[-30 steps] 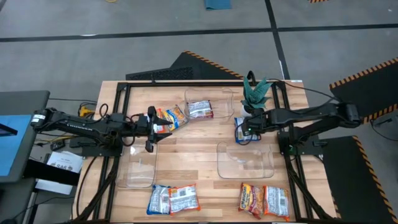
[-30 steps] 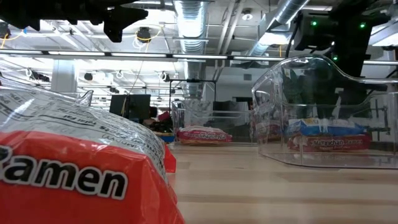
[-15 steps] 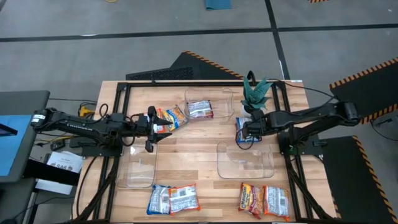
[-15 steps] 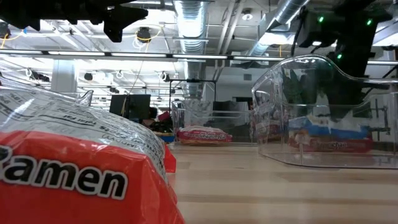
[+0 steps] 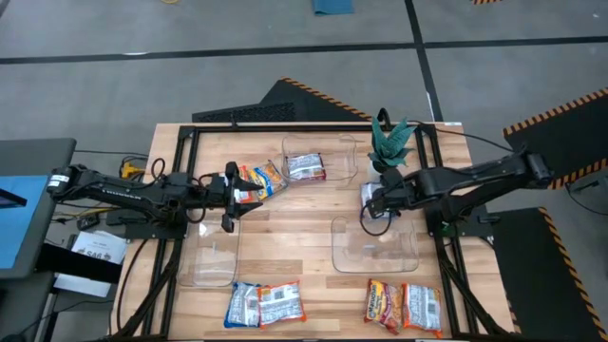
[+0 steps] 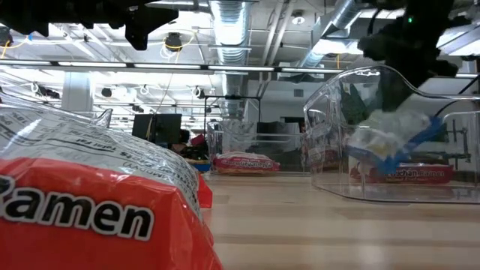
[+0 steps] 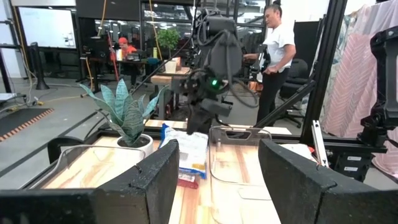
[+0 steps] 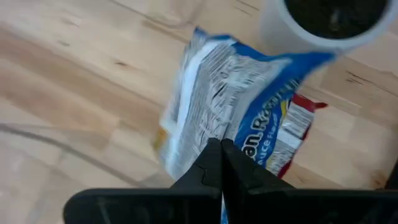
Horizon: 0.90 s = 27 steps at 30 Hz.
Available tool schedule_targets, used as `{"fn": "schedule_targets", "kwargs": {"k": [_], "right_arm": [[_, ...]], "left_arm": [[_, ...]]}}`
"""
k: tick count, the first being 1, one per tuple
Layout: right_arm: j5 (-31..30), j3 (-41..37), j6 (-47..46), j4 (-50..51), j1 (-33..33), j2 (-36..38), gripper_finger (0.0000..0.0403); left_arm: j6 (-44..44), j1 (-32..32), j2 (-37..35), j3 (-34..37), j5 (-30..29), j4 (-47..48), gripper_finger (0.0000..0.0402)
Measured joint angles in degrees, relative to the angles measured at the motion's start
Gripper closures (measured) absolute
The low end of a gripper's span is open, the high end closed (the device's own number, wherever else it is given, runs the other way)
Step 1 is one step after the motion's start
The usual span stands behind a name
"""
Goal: Sort Maruchan noodles
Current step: Put the top right blue bag into the bottom right transparent bin
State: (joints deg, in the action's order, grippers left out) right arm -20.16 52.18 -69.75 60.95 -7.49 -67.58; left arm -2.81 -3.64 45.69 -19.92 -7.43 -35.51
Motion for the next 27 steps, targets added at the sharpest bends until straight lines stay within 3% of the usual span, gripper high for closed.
{"fn": "schedule_targets", "kwargs": {"k": [10, 17, 22, 27], "right_arm": [[-3.36, 12.24, 6.77, -0.2, -4.86, -0.04, 0.0386], [0.88, 18.84, 8.78, -0.74, -12.82, -1.21, 0.0386], [2.06, 19.53, 7.07, -1.8, -19.34, -3.35, 0.0386], [1.9, 19.55, 6.16, -3.42, -20.7, -9.84, 0.0386]], "left_arm": [[0.11, 0.0, 0.0, 0.0, -0.12, 0.02, 0.0196], [0.13, 0.0, 0.0, 0.0, -0.11, 0.02, 0.0196], [0.15, 0.0, 0.0, 0.0, -0.12, 0.03, 0.0196], [0.15, 0.0, 0.0, 0.0, -0.12, -0.72, 0.0196]]}}
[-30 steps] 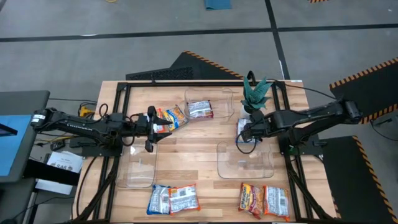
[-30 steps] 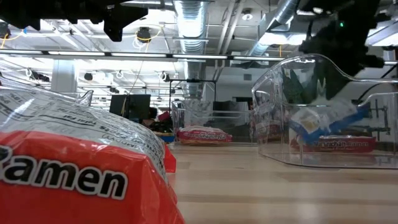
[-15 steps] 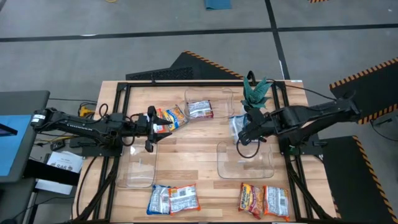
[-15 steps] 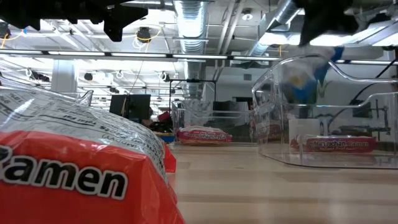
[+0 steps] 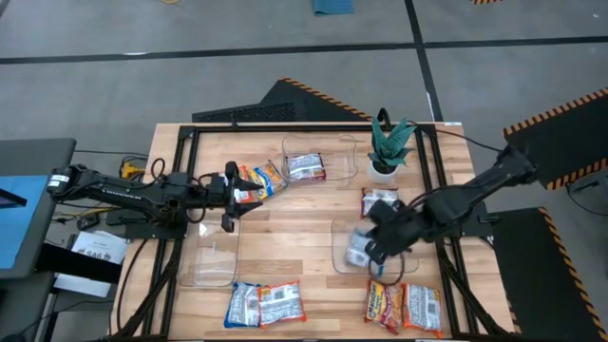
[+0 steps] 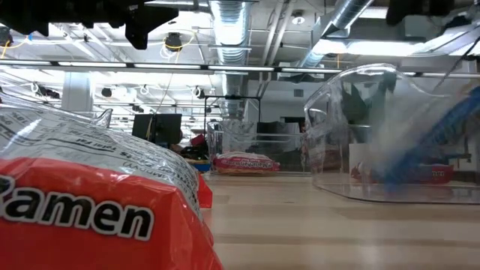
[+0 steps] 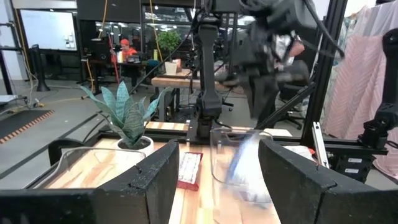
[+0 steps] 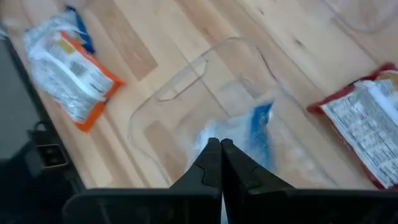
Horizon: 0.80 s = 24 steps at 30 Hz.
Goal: Sort Maruchan noodles
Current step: Put the top right blue bag into the bottom right transparent bin, then put the top red bag into the top transparent bin
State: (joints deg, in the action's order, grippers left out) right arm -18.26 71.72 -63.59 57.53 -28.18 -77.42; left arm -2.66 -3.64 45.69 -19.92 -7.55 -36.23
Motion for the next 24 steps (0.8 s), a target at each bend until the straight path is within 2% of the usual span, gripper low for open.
{"fn": "schedule_targets", "kwargs": {"k": [6, 10, 15, 20, 24], "right_arm": [[3.59, -0.02, 3.58, -4.5, 2.18, -6.48, 0.0386], [5.13, -0.02, 5.45, -2.46, 3.73, -7.44, 0.0382], [4.97, -0.01, 5.45, 3.58, 7.26, -6.47, 0.0322], [2.31, -0.1, 0.82, 18.11, 11.34, -5.18, 0.0263], [1.6, -4.94, -3.12, 22.19, 13.92, -1.27, 0.0209]], "left_arm": [[0.06, 0.0, 0.0, 0.0, 0.02, -0.72, 0.0196], [1.08, 0.0, 0.0, 0.0, 0.0, -0.77, 0.0196], [1.55, 0.0, 0.0, 0.0, 0.0, -0.92, 0.0196], [1.51, 0.0, 0.0, 0.0, 0.02, -0.98, 0.0196], [0.51, 0.0, 0.0, 0.0, 0.53, -0.9, 0.0196]]}}
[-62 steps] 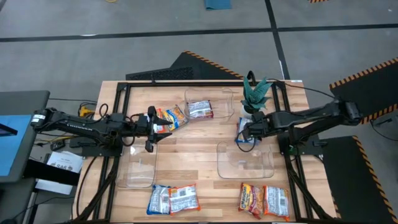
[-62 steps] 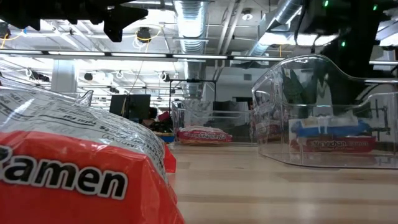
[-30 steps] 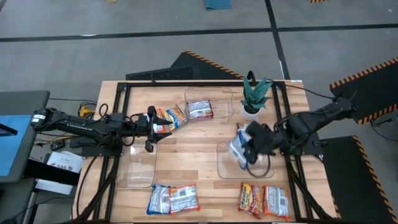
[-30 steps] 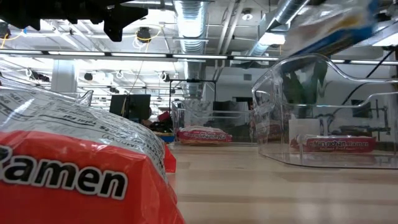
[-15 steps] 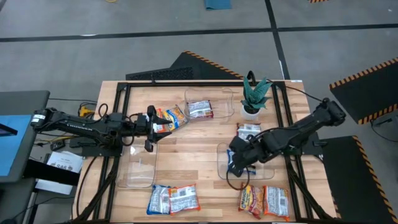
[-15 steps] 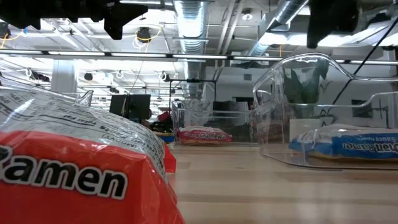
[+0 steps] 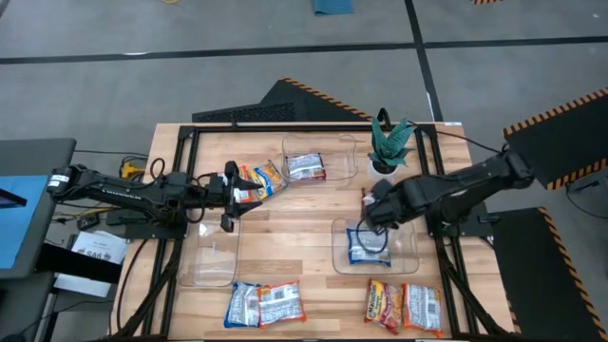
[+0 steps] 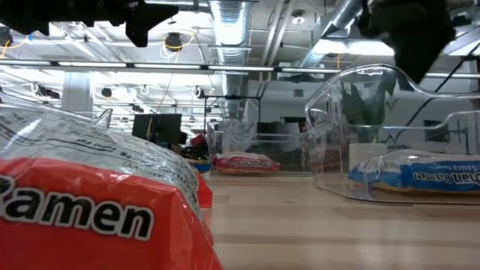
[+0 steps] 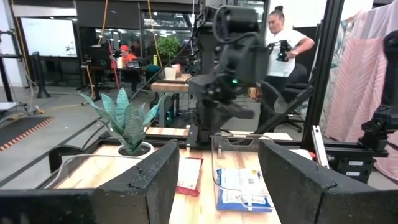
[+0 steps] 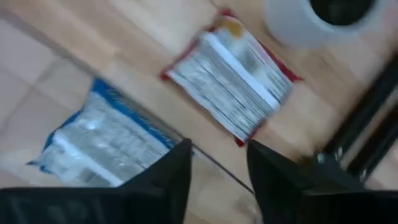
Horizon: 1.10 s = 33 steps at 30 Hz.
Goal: Sort Maruchan noodles
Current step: Put the top red bag into the top transparent bin
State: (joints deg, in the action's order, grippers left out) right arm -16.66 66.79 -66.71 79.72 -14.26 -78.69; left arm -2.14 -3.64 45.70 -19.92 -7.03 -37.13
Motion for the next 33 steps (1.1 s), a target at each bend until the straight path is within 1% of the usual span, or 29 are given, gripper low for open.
{"fn": "schedule_targets", "kwargs": {"k": [3, 5, 9, 13, 16, 20, 28, 33], "right_arm": [[-0.17, -5.7, -3.35, -0.48, 2.33, 5.09, 0.0177], [-1.52, -9.39, -5.83, -1.86, 4.6, 8.76, 0.0164], [-2.91, -16.72, -11.26, -6.02, 10.54, 15.33, 0.0158], [-2.11, -22.47, -10.82, -12.98, 16.07, 18.84, 0.0159], [-1.19, -25.53, -9.22, -15.98, 19.01, 18.94, 0.0159], [0.57, -28.76, -7.87, -19.15, 21.07, 17.19, 0.0159], [4.3, -34.12, -6.86, -28.94, 21.11, 13.22, 0.0159], [4.25, -35.66, -6.76, -31.6, 21.11, 11.29, 0.0159]], "left_arm": [[-0.07, 0.0, 0.0, 0.0, 0.59, 0.07, 0.0196], [-0.07, 0.0, 0.0, 0.0, 0.59, 0.07, 0.0196], [-0.07, 0.0, 0.0, 0.0, 0.59, -0.06, 0.0196], [-0.07, 0.0, 0.02, 0.0, 0.59, -0.48, 0.0196], [-0.07, 0.0, 0.0, 0.0, 0.59, -0.8, 0.0196], [-0.05, 0.0, 0.02, 0.0, 0.59, -0.83, 0.0196], [-0.07, 0.0, 0.02, 0.0, 0.61, -0.85, 0.0196], [-0.12, 0.0, 0.02, 0.0, 0.63, -0.87, 0.0196]]}}
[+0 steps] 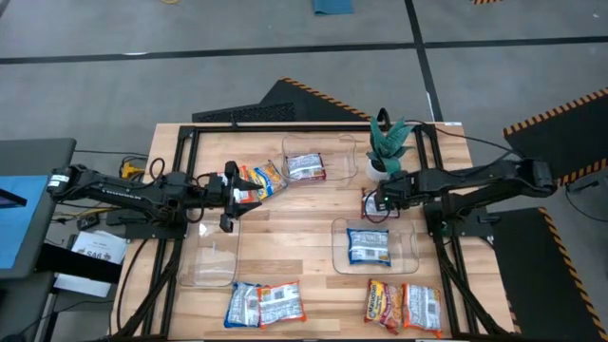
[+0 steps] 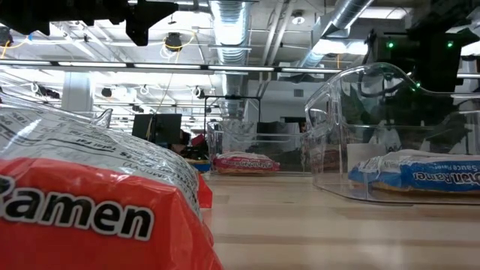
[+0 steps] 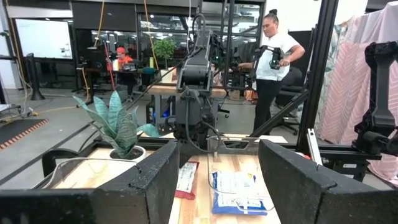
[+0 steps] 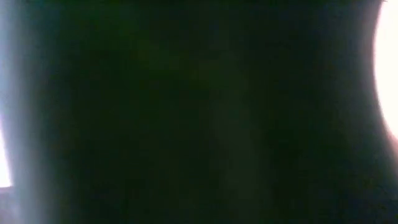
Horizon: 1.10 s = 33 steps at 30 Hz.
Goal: Sort Maruchan noodles
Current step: Put the top red bag into the top transparent bin
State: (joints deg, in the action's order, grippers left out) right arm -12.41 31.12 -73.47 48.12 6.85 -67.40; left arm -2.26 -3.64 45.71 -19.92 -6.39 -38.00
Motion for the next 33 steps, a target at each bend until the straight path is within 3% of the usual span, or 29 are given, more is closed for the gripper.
{"fn": "schedule_targets", "kwargs": {"k": [4, 7, 16, 22, 33], "right_arm": [[-0.33, -0.08, 0.02, -0.48, 0.0, -0.32, 0.0164], [-0.62, -0.12, 0.0, -0.57, 0.0, -0.37, 0.019], [-1.24, -0.23, 0.39, 0.5, -0.13, -0.48, 0.0383], [-1.23, 2.68, 0.9, 7.18, -2.85, 0.75, 0.0386], [-3.88, 16.85, 2.41, 17.65, -9.14, 3.7, 0.0386]], "left_arm": [[-0.03, 0.0, -0.01, 0.0, 0.0, -0.04, 0.0196], [-0.48, 0.02, 0.0, 0.0, 0.16, -0.11, 0.0196], [-0.61, 0.0, -0.02, 0.0, 2.1, -0.7, 0.0196], [-0.6, 0.02, -0.02, 0.0, 2.1, -1.33, 0.0196], [-0.59, 0.02, -2.84, 0.0, 4.5, -1.04, 0.0196]]}}
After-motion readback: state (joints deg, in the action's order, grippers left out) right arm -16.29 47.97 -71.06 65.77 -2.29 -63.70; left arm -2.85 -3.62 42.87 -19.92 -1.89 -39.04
